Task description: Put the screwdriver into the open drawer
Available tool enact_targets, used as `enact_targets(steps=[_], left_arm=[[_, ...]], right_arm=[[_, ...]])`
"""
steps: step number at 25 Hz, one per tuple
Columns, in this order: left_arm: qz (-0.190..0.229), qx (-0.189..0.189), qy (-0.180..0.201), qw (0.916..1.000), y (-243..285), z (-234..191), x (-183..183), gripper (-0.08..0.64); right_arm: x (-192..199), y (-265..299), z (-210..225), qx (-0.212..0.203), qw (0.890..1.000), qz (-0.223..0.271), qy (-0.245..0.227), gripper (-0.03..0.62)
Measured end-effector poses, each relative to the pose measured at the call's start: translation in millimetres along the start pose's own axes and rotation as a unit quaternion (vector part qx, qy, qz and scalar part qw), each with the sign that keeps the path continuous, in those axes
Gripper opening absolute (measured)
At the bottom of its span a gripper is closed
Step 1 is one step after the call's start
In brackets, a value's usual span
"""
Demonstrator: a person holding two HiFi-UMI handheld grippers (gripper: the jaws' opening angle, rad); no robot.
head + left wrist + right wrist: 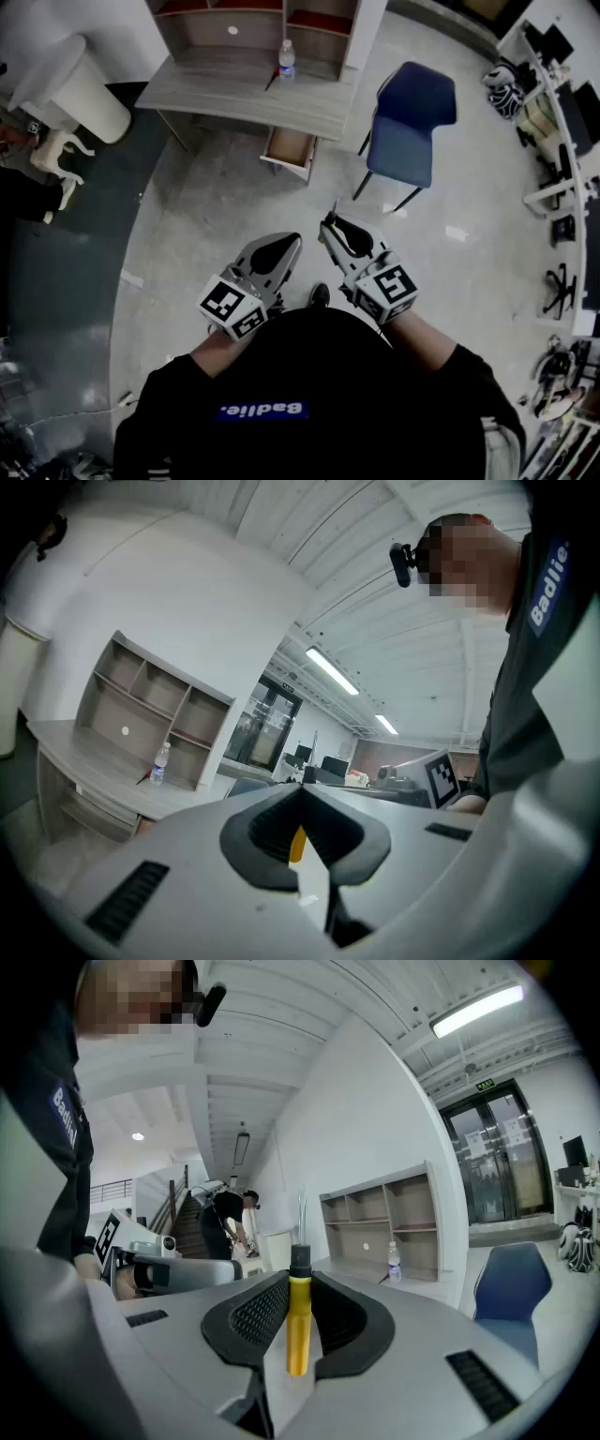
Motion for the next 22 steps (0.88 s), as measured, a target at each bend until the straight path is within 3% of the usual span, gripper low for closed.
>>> enact_targets(steps=[22], left_arm=[[0.003,-0.001,-0.002,1.0000,3.5,-1.1,1.5,0.002]], right_arm=[[-3.9,5.8,3.3,-0.006,1.000,0.002,0.011,0.095]])
Point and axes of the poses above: the fingertips, and each gripper's own axes: y forward along the fingers, z to its right, x out of its underside, the point moved 5 cm from there along -y, backward along the fingers, and after that the axes turned 13 degrees about y, right-handed, at the moved point
